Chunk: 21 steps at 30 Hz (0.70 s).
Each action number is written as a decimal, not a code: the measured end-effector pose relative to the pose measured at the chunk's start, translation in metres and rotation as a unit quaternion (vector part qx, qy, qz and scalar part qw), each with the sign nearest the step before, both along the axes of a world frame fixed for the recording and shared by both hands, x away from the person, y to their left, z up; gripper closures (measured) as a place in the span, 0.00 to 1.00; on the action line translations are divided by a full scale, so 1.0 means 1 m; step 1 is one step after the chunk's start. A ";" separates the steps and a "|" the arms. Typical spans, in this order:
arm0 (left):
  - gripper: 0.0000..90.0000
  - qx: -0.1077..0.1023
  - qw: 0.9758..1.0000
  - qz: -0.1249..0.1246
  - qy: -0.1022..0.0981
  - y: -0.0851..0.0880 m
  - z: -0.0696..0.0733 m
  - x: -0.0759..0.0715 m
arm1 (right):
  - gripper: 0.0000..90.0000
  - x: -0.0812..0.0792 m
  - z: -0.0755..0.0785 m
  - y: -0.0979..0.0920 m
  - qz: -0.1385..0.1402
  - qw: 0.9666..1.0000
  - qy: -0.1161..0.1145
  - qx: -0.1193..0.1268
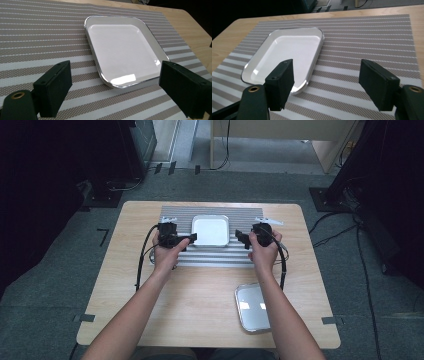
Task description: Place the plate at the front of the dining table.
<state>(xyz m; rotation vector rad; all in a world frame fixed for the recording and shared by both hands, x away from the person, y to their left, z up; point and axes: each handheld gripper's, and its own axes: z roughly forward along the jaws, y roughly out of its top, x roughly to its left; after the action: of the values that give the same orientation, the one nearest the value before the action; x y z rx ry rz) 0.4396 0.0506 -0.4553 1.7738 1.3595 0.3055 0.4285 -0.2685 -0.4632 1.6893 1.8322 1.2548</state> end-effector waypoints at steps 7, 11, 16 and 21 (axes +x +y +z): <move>0.13 0.001 1.000 0.004 -0.007 0.012 -0.007 -0.017 | 0.30 -0.023 -0.007 -0.028 -0.009 1.000 0.003 -0.010; 0.13 0.018 1.000 -0.001 -0.012 0.016 -0.011 -0.026 | 0.30 -0.032 -0.008 -0.036 -0.009 1.000 0.003 -0.015; 0.13 0.019 1.000 -0.010 -0.018 0.021 -0.016 -0.043 | 0.30 -0.047 -0.010 -0.050 -0.012 0.999 0.004 -0.030; 0.13 0.017 0.999 -0.016 -0.023 0.029 -0.020 -0.059 | 0.30 -0.059 -0.010 -0.059 -0.014 0.999 0.003 -0.031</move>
<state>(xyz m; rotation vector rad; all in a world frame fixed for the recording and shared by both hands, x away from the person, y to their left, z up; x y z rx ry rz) 0.3801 0.0799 -0.4753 1.8047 1.2991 0.3503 0.3693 -0.3277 -0.4729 1.6823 1.8254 1.1692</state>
